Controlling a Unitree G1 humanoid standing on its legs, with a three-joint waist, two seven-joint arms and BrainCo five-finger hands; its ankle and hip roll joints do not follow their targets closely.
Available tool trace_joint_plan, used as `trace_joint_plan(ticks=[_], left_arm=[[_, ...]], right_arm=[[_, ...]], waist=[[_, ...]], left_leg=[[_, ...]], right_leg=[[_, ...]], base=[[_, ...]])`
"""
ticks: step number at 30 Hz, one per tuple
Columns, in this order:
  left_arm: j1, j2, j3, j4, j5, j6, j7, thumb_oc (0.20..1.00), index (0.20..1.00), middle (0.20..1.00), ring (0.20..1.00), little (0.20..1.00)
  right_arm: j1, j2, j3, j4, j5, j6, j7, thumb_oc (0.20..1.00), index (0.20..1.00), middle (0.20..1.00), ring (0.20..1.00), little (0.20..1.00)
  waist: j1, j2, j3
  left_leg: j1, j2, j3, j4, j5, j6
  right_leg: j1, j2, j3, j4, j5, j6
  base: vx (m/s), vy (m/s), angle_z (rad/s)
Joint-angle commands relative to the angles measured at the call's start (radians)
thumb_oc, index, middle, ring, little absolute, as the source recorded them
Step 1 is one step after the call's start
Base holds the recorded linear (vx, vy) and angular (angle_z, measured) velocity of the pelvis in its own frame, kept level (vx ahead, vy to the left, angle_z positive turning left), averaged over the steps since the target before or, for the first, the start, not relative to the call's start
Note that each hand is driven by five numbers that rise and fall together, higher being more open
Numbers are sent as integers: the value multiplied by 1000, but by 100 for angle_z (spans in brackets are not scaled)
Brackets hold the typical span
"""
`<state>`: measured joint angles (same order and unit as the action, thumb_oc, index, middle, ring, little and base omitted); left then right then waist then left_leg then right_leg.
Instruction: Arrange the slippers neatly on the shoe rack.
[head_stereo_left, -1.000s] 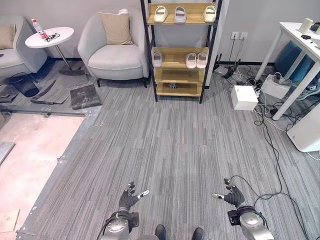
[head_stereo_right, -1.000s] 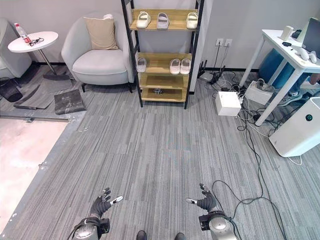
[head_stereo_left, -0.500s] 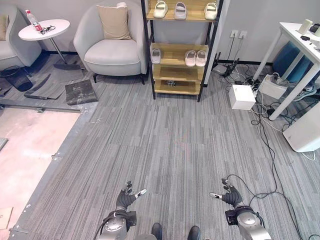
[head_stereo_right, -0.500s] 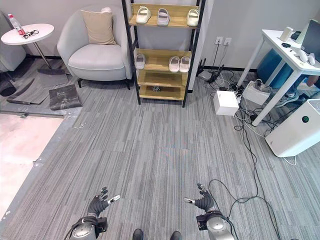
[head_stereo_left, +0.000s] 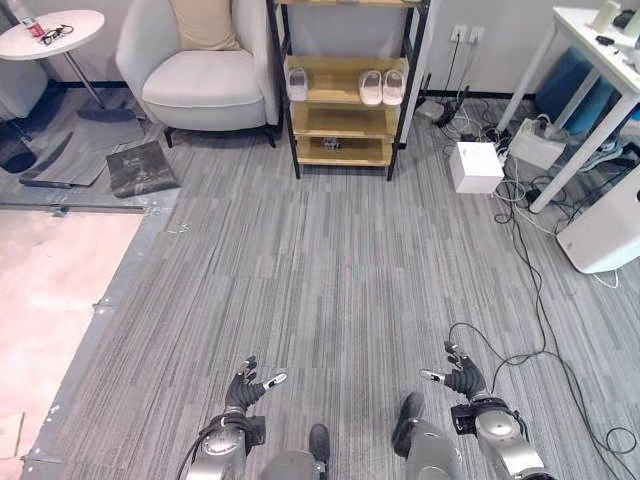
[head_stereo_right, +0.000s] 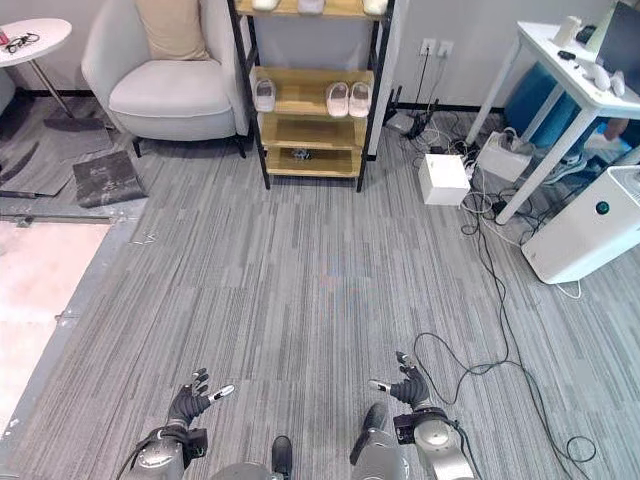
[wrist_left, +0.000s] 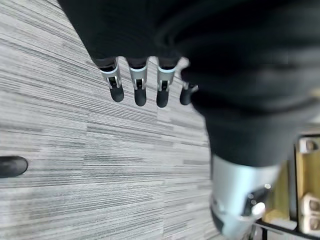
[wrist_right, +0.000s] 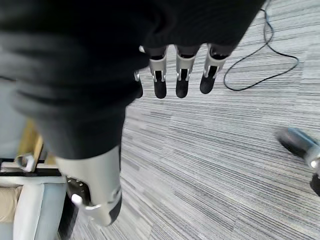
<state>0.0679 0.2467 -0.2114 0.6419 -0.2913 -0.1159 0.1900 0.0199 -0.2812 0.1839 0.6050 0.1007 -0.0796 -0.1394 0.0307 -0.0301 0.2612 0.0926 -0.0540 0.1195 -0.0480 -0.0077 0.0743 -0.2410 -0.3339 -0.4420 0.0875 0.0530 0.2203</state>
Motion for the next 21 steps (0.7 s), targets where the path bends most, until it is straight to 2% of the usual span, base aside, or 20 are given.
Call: trace_joint_plan(ticks=[1,2,3,5,6,7,8,9,10,12,13,16,17,18,20,21], left_arm=[[-27,34,14,-72,49,-29,-12,1000,1000,1000,1000,1000],[-31,29,20,-55,49,-31,-12,1000,1000,1000,1000,1000],[-30,22,24,-53,49,-31,-10,1000,1000,1000,1000,1000],[-29,14,26,-52,35,-30,-3,1000,1000,1000,1000,1000],[-29,15,26,-52,35,-30,-3,1000,1000,1000,1000,1000],[-29,15,24,-46,26,-32,-6,1000,1000,1000,1000,1000],[-31,16,19,-46,26,-32,-8,1000,1000,1000,1000,1000],[-37,21,5,-54,13,-36,-7,1000,1000,1000,1000,1000],[-38,22,5,-54,13,-36,-7,1000,1000,1000,1000,1000],[-61,23,-8,-55,0,-39,-8,1000,1000,1000,1000,1000],[-69,27,-13,-60,-5,-39,-5,1000,1000,1000,1000,1000],[-82,27,-25,-62,-7,-37,-7,1000,1000,1000,1000,1000],[-82,29,-27,-54,3,-37,-7,1000,1000,1000,1000,1000],[-69,30,-28,-57,27,-30,-6,1000,1000,1000,1000,1000],[-61,32,-23,-46,48,-18,-6,1000,1000,1000,1000,1000],[-57,35,-21,-44,51,-13,-7,1000,1000,1000,1000,1000]], right_arm=[[-29,-25,-10,-53,14,-33,-11,1000,1000,1000,1000,1000],[-18,-29,-9,-50,12,-34,-9,1000,1000,1000,1000,1000],[-11,-34,-10,-48,9,-36,-6,1000,1000,1000,1000,1000],[-7,-47,-19,-52,13,-36,-5,1000,1000,1000,1000,1000],[-7,-46,-19,-53,13,-36,-5,1000,1000,1000,1000,1000],[-5,-54,-20,-40,31,-43,0,1000,1000,1000,1000,1000],[-8,-58,-16,-34,38,-46,0,1000,1000,1000,1000,1000],[-10,-69,-11,-43,57,-53,1,1000,1000,1000,1000,1000],[-10,-68,-12,-43,57,-53,1,1000,1000,1000,1000,1000],[-20,-80,-5,-49,70,-59,-1,1000,1000,1000,1000,1000],[-27,-82,-2,-50,74,-58,-3,1000,1000,1000,1000,1000],[-36,-83,0,-46,79,-55,-7,1000,1000,1000,1000,1000],[-37,-79,2,-46,82,-60,-5,1000,1000,1000,1000,1000],[-41,-73,15,-40,72,-63,-4,1000,1000,1000,1000,1000],[-49,-69,31,-36,63,-63,-1,1000,1000,1000,1000,1000],[-63,-70,40,-36,56,-59,-2,1000,1000,1000,1000,1000]], waist=[[-2,-30,-13],[-2,-37,-42],[-8,-32,-58],[-20,-23,-76],[-22,-26,-77],[-23,-19,-83],[-23,-18,-83],[-6,-25,-62],[-9,-29,-65],[15,-40,-26],[21,-48,-15],[39,-61,3],[50,-71,-1],[65,-55,-17],[79,-48,-28],[83,-49,-32]], left_leg=[[102,5,-41,7,-154,-69],[121,14,-45,16,-185,-78],[138,23,-47,26,-201,-82],[148,41,-67,66,-212,-91],[144,37,-69,66,-209,-90],[122,53,-72,148,-194,-109],[94,63,-69,240,-156,-135],[-2,84,-59,442,-75,-180],[-8,79,-62,443,-72,-179],[-94,80,-79,601,-19,-207],[-129,87,-75,627,-5,-206],[-214,92,-60,580,-38,-188],[-265,86,-43,454,-84,-161],[-301,112,-57,188,22,-156],[-313,125,-70,14,108,-165],[-332,123,-89,-15,130,-170]], right_leg=[[47,28,18,-75,180,18],[72,55,17,-92,141,-3],[83,75,17,-87,130,-17],[91,98,6,-68,109,-35],[89,94,5,-69,111,-35],[100,118,-8,-58,78,-58],[115,136,-14,-57,61,-75],[161,168,-12,-72,21,-113],[158,163,-15,-72,22,-113],[201,181,-10,-85,-8,-138],[217,185,-14,-92,-20,-148],[252,188,-25,-117,-38,-145],[270,193,-21,-141,-50,-134],[302,225,-8,-167,-67,-118],[318,244,7,-171,-90,-115],[324,249,14,-169,-95,-114]], base=[[341,-93,13],[396,-76,23],[500,-96,40],[341,-77,34],[345,-119,10],[297,-127,5],[444,-235,0],[240,-161,7],[185,-157,7],[119,-114,-22],[189,-118,-28],[186,-37,8],[500,105,49],[539,146,53],[388,156,17],[206,94,-30]])
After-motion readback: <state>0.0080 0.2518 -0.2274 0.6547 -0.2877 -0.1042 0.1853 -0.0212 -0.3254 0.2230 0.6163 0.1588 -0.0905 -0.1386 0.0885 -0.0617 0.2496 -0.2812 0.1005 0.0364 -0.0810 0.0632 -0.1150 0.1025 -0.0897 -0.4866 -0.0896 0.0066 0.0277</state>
